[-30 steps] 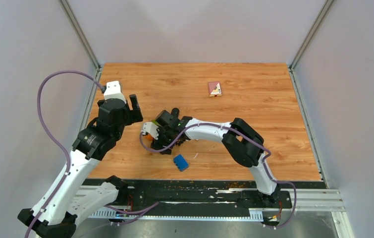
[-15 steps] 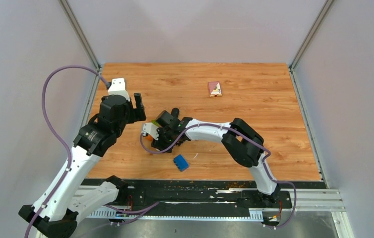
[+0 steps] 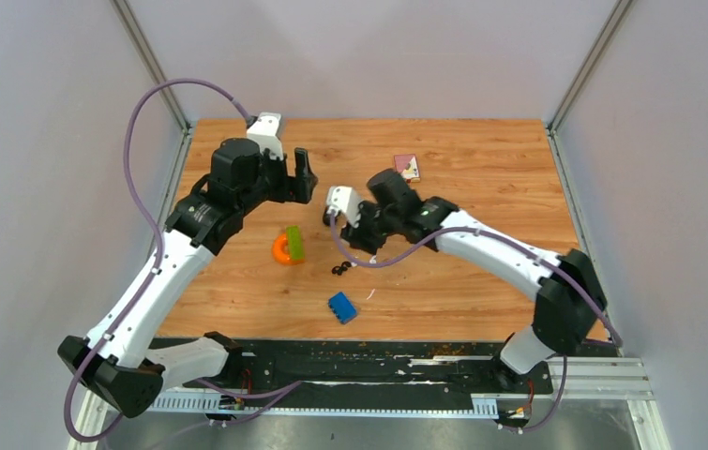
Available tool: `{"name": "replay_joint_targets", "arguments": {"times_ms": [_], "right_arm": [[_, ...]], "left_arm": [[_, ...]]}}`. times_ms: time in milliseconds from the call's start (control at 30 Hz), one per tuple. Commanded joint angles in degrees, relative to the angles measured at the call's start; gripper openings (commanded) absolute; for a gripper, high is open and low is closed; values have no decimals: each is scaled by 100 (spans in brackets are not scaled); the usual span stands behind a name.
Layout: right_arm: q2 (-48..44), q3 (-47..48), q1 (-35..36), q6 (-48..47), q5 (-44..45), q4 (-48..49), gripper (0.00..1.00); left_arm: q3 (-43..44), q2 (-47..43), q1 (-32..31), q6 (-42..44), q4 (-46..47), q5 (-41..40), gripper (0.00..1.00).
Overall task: Insert the wireless bluetooth earbuds into the charging case
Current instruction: Pick up the charging case at the center of the board.
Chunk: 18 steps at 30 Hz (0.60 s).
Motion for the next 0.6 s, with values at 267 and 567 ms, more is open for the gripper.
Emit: {"name": "replay_joint_targets", "arguments": {"times_ms": [267,567], "right_arm": [[-1352,-241,-1006,-1006,155,-679,22],[-1346,-32,-993,-971,-665,-1004,22]], "left_arm": [[-2794,-67,-38,-725,3924,4583,91],[-4443,-262,-192,-1207,6241,4675,89]]}}
